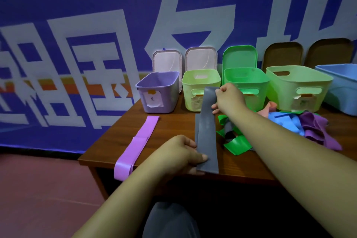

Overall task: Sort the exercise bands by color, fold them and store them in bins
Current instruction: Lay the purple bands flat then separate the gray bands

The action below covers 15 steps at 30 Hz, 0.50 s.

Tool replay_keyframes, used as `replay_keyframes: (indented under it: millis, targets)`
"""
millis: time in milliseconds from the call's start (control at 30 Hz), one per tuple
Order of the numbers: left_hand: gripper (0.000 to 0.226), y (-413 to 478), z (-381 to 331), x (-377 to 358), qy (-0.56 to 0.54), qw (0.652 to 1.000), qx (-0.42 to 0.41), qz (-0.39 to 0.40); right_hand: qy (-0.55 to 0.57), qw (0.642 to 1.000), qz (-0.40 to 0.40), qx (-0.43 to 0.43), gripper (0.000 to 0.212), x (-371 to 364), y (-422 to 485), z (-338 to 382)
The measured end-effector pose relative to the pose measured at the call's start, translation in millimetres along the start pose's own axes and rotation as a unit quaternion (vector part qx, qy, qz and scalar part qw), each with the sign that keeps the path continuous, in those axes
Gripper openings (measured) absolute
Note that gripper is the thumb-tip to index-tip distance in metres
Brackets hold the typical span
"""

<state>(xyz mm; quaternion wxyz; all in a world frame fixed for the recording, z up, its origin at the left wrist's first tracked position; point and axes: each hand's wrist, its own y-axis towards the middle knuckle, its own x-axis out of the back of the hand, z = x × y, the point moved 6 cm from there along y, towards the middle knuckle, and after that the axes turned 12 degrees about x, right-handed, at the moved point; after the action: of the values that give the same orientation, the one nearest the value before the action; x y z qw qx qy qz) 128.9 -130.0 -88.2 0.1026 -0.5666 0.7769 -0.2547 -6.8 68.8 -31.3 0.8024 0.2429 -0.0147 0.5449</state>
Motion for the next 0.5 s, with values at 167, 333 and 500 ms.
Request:
replay_keyframes:
  millis: [167,333,500]
  targets:
    - [0.053,9,2,2,0.008,0.999,0.037,0.000,-0.016,0.998,0.052,-0.045,0.013,-28,7,-17]
    - [0.048,15,1,2,0.054,0.998,0.033,-0.011,0.005,0.988,0.094,-0.118,0.010,-44,6,-25]
    - [0.045,18,-1,8,0.106,0.994,0.039,-0.013,-0.001,0.973,0.137,-0.183,0.036,-56,11,-40]
